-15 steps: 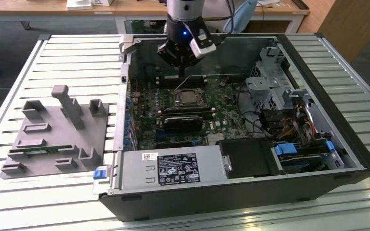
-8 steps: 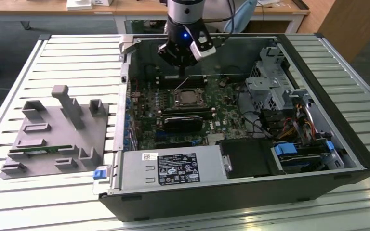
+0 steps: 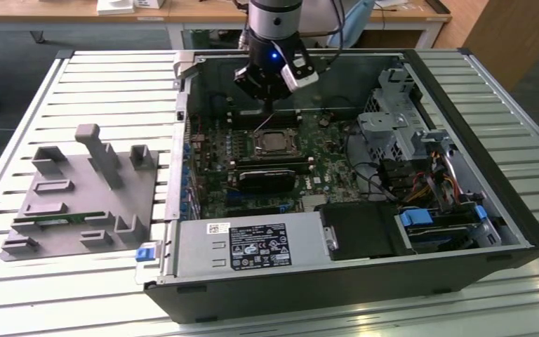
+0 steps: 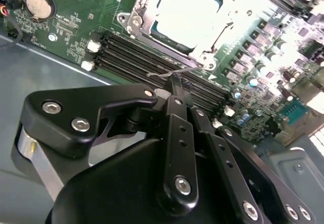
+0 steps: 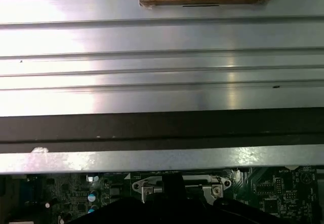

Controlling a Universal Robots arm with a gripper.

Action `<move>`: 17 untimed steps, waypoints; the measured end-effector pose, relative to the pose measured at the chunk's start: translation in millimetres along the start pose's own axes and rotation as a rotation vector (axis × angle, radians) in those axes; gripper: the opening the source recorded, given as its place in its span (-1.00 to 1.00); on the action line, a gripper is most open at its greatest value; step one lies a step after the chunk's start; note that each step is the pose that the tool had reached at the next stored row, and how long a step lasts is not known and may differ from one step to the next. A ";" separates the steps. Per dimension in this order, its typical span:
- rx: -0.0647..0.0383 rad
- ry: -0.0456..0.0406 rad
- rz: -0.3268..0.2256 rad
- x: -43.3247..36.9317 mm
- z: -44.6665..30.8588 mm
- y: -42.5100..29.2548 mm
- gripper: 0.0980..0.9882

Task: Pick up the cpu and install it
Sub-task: 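Install the first cpu locking lever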

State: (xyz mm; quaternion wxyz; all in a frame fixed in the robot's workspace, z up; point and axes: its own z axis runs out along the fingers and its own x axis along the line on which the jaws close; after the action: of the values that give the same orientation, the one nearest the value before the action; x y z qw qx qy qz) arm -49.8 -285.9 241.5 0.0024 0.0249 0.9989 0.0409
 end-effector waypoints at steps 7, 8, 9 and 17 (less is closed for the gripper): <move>0.000 0.0001 0.000 -9.7 5.0 0.5 -0.98; 0.000 0.0000 0.000 -11.0 5.7 0.6 -0.98; 0.000 -0.0001 0.000 -12.1 6.5 0.7 -0.98; 0.005 0.0008 0.000 -17.7 15.6 0.5 -0.98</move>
State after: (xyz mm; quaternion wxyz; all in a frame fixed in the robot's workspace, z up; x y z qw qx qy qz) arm -32.0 -285.0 226.0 0.0020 0.0249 0.9989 0.0385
